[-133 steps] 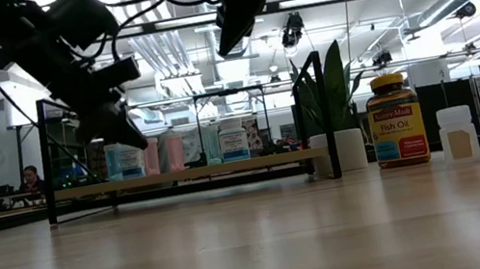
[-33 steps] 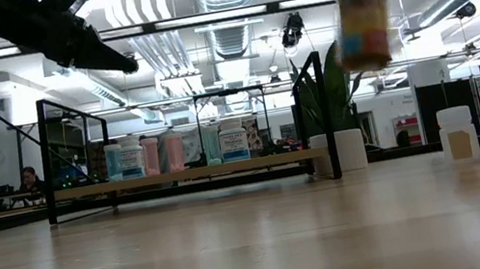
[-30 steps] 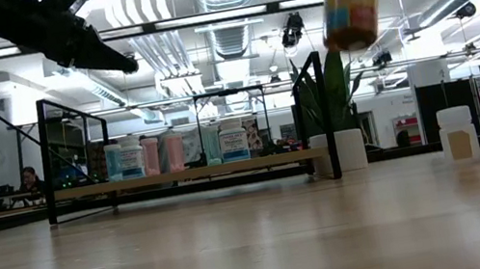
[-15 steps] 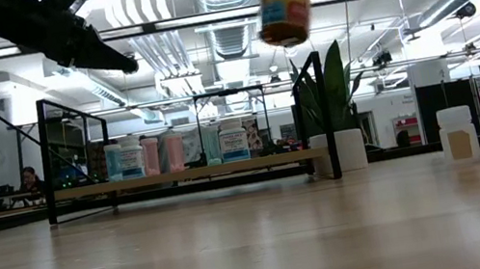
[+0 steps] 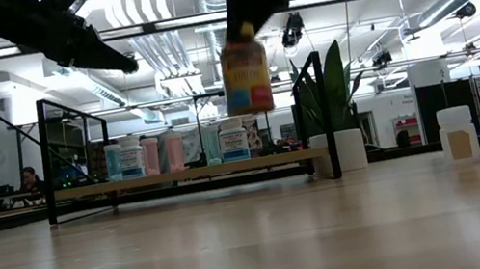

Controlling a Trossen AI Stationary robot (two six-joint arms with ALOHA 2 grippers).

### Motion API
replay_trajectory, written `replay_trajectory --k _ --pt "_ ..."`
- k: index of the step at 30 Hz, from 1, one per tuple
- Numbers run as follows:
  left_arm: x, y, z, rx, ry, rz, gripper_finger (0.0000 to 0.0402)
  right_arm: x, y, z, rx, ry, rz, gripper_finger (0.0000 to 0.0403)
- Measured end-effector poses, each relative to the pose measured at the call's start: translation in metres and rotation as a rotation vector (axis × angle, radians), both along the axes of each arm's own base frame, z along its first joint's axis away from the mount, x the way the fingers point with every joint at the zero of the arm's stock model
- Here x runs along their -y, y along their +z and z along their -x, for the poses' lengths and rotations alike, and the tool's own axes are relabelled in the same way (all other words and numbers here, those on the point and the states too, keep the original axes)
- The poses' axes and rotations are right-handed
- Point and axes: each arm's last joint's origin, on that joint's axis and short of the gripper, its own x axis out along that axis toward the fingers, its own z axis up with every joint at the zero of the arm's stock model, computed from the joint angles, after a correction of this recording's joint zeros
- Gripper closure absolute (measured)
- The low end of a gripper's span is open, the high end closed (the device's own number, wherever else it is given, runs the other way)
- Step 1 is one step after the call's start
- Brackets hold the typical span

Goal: Pick and place medicine bottles onto shelf by color
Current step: Put the yellow medicine bottle on the shelf, then put the transparent medicine bottle on the shelf

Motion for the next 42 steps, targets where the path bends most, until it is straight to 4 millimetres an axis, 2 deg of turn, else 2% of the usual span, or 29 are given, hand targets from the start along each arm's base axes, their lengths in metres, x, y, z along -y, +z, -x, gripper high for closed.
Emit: replay_trajectory --k 5,9,14,20,27,31,35,38,42 --pt "0.000 0.000 0.000 -0.002 0.000 0.000 0.0400 0.027 -0.035 -0.016 -0.100 -0.020 -0.017 0.0184" --pt "0.000 0.000 0.000 -0.002 0.000 0.000 0.0400 0.040 -0.051 -0.022 -0.146 -0.030 -0.018 0.0184" --pt "0.000 0.000 0.000 -0.007 -0.004 -0.008 0.0400 0.049 -0.055 -0.023 -0.150 -0.040 -0.019 0.0184" --pt "0.000 0.000 0.000 -0.007 -0.004 -0.009 0.0400 0.050 -0.056 -0.022 -0.158 -0.047 -0.020 0.0182" --pt "0.000 0.000 0.000 -0.005 -0.004 -0.009 0.0400 0.050 -0.057 -0.022 -0.164 -0.043 -0.027 0.0144" --pt "0.000 0.001 0.000 0.016 0.003 0.011 0.0400 0.050 -0.050 -0.019 -0.183 -0.032 -0.026 0.0124" --pt "0.004 0.008 -0.003 0.136 -0.005 0.101 0.0400 0.046 -0.033 -0.010 -0.177 -0.011 -0.015 0.0115" --pt "0.014 0.009 -0.006 0.235 -0.068 0.167 0.0400 0.036 -0.016 -0.003 -0.150 0.030 0.005 0.0114" --pt "0.035 0.008 -0.016 0.305 -0.169 0.217 0.0400 0.010 0.004 0.014 -0.115 0.118 0.036 0.0122"
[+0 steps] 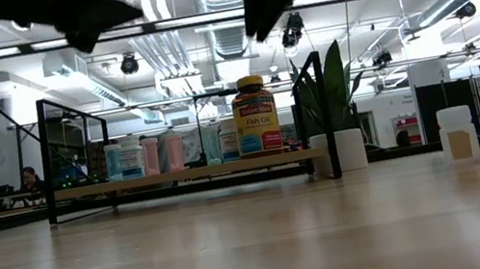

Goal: Pick and place medicine bottles onto shelf by color
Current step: Put the transparent medicine bottle on the shelf

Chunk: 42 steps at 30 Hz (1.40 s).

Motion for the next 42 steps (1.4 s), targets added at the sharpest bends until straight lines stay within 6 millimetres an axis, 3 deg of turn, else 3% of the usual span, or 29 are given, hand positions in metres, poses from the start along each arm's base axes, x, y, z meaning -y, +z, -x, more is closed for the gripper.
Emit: replay_trajectory --k 4,8,16,21,27,31,37,42 --pt "0.023 -0.003 -0.014 0.066 -0.099 -0.002 0.0400 -0.032 0.010 0.018 0.046 0.103 0.018 0.0136" --pt "0.040 -0.007 -0.027 0.129 -0.155 -0.005 0.0400 -0.064 0.006 0.037 0.108 0.193 0.022 0.0148" --pt "0.052 -0.027 -0.048 0.141 -0.168 0.007 0.0400 -0.105 -0.010 0.093 0.241 0.318 0.005 0.0162" --pt "0.055 -0.037 -0.058 0.158 -0.163 0.010 0.0400 -0.117 -0.035 0.131 0.256 0.359 -0.023 0.0165" --pt "0.058 -0.045 -0.066 0.168 -0.163 0.013 0.0400 -0.127 -0.070 0.157 0.380 0.373 -0.080 0.0167" --pt "0.059 -0.045 -0.070 0.166 -0.163 0.012 0.0400 -0.128 -0.080 0.167 0.377 0.337 -0.156 0.0166" --pt "0.058 -0.044 -0.072 0.166 -0.153 0.004 0.0400 -0.131 -0.079 0.171 0.364 0.266 -0.377 0.0156" --pt "0.058 -0.043 -0.072 0.170 -0.151 0.006 0.0400 -0.131 -0.082 0.172 0.300 0.221 -0.403 0.0131"
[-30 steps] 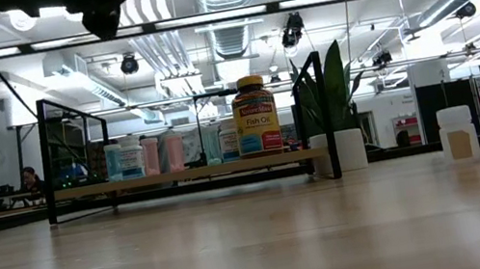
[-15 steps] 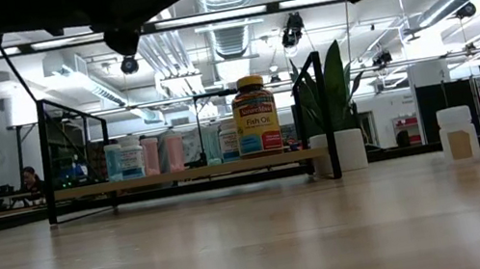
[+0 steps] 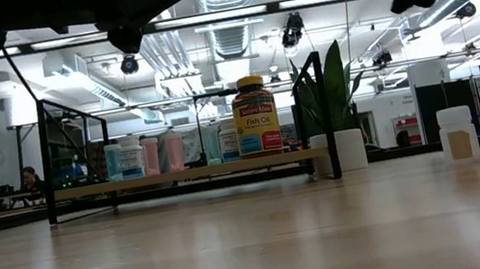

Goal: Pick and place medicine bottles onto shelf by color
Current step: Put the transparent medicine bottle on the shelf

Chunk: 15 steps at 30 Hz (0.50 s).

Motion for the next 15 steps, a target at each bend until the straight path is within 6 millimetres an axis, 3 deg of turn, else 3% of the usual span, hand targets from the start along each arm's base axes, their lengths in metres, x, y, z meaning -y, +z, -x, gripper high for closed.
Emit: replay_trajectory --k 7,15 --pt "0.000 0.000 -0.001 0.000 0.001 -0.001 0.0400 0.002 0.003 0.010 -0.212 -0.159 -0.028 0.0132" --pt "0.000 0.001 -0.001 0.000 0.003 -0.026 0.0400 0.000 -0.015 0.017 -0.248 -0.001 0.166 0.0154"
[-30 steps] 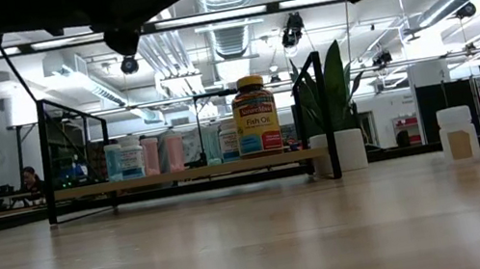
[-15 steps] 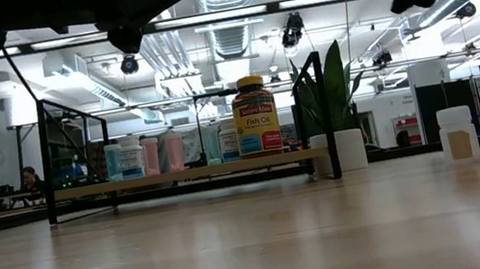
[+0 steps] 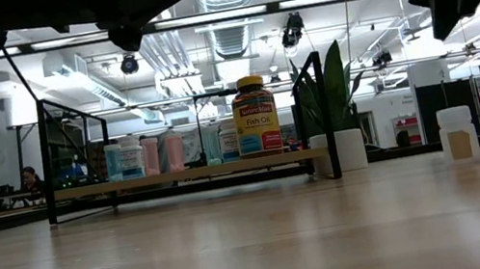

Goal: Pick and place medicine bottles onto shelf by color
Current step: Put the transparent medicine bottle on the shelf

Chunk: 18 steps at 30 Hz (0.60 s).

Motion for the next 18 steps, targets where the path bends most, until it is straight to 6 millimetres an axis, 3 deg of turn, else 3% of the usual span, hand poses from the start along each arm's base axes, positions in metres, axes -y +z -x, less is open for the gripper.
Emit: replay_trajectory --k 7,18 --pt "0.000 0.000 0.000 -0.001 0.000 0.000 0.0400 0.008 -0.031 0.007 -0.027 -0.030 0.192 0.0153" --pt "0.000 -0.001 0.001 -0.006 0.000 -0.022 0.0400 0.011 -0.074 0.012 0.019 -0.155 0.159 0.0135"
